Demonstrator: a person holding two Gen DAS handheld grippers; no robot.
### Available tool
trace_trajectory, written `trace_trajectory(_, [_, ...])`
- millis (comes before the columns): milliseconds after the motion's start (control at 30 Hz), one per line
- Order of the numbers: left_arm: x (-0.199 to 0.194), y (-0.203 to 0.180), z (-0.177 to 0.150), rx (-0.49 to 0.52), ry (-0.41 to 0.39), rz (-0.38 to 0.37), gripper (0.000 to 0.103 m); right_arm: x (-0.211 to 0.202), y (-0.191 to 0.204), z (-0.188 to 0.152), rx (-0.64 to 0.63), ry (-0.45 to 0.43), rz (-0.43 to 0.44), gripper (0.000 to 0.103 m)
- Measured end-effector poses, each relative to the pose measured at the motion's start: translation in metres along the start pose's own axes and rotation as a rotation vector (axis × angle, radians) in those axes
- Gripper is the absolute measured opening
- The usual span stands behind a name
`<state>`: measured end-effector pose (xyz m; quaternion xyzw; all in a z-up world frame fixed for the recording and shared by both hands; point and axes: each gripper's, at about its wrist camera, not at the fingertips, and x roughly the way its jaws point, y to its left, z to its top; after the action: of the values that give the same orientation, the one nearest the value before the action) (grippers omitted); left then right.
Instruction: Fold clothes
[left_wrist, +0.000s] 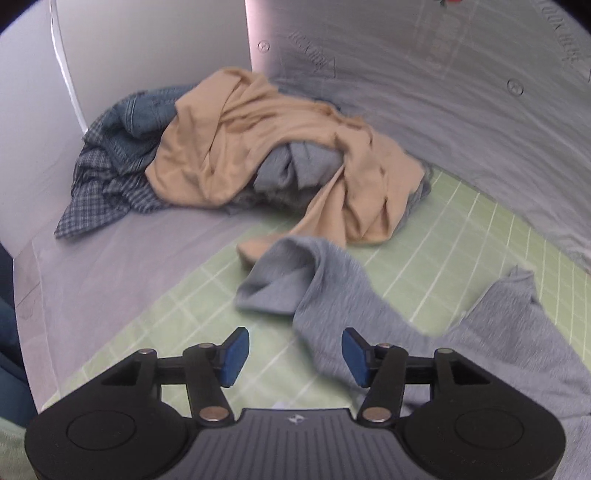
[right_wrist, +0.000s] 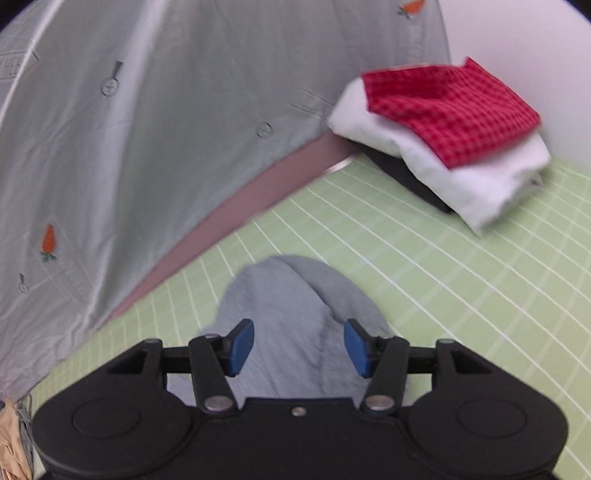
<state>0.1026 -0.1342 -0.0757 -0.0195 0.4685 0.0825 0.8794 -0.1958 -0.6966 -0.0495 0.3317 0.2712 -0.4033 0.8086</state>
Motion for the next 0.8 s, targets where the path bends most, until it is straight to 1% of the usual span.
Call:
trace_trajectory(100, [0.010, 0.010, -0.020, -0.030, 0.080, 0.017, 0.057, 0.001, -0.014, -0.036, 0.002, 0.079, -0.052, 0.055])
trace_trajectory(200, [0.014, 0.013, -0.033, -0.055, 0.127, 0.003, 0.057, 0.004, -0.021, -0.065, -0.015, 0.144, -0.095, 0.055])
trace_trajectory(267, [0.016, 0.009, -0.037, -0.048, 0.139, -0.008, 0.057, 0.005, -0.020, -0.076, -0.007, 0.173, -0.096, 0.055])
trace_trajectory(333, [0.018, 0.004, -0.039, -0.042, 0.149, -0.020, 0.058, 0.005, -0.014, -0.081, -0.022, 0.194, -0.075, 0.055])
trace_trajectory(433, [0.020, -0.007, -0.040, -0.041, 0.159, -0.038, 0.060, 0.010, 0.002, -0.087, -0.079, 0.229, -0.085, 0.058])
trace_trajectory(533, [0.021, -0.016, -0.038, -0.031, 0.158, -0.045, 0.060, 0.017, 0.014, -0.093, -0.140, 0.270, -0.081, 0.059])
trace_trajectory(567, [0.021, -0.019, -0.038, -0.025, 0.156, -0.046, 0.060, 0.017, 0.016, -0.094, -0.176, 0.270, -0.084, 0.059])
trace_trajectory(600, [0.021, -0.022, -0.037, -0.017, 0.154, -0.048, 0.060, 0.018, 0.017, -0.095, -0.213, 0.269, -0.087, 0.058])
trace_trajectory(633, [0.022, -0.024, -0.036, -0.010, 0.154, -0.049, 0.060, 0.019, 0.019, -0.097, -0.245, 0.269, -0.089, 0.054])
trace_trajectory(667, [0.022, -0.025, -0.035, -0.008, 0.154, -0.049, 0.060, 0.018, 0.018, -0.096, -0.255, 0.272, -0.084, 0.053])
trace_trajectory(700, [0.023, -0.025, -0.033, -0.010, 0.153, -0.050, 0.060, 0.017, 0.014, -0.094, -0.253, 0.275, -0.077, 0.048])
trace_trajectory(733, [0.023, -0.024, -0.032, -0.017, 0.150, -0.050, 0.061, 0.015, 0.010, -0.092, -0.250, 0.271, -0.078, 0.039])
trace_trajectory(767, [0.023, -0.022, -0.030, -0.024, 0.148, -0.051, 0.061, 0.014, 0.006, -0.089, -0.256, 0.264, -0.091, 0.036])
trace_trajectory(800, [0.023, -0.020, -0.029, -0.032, 0.144, -0.050, 0.062, 0.013, 0.002, -0.086, -0.263, 0.255, -0.107, 0.030])
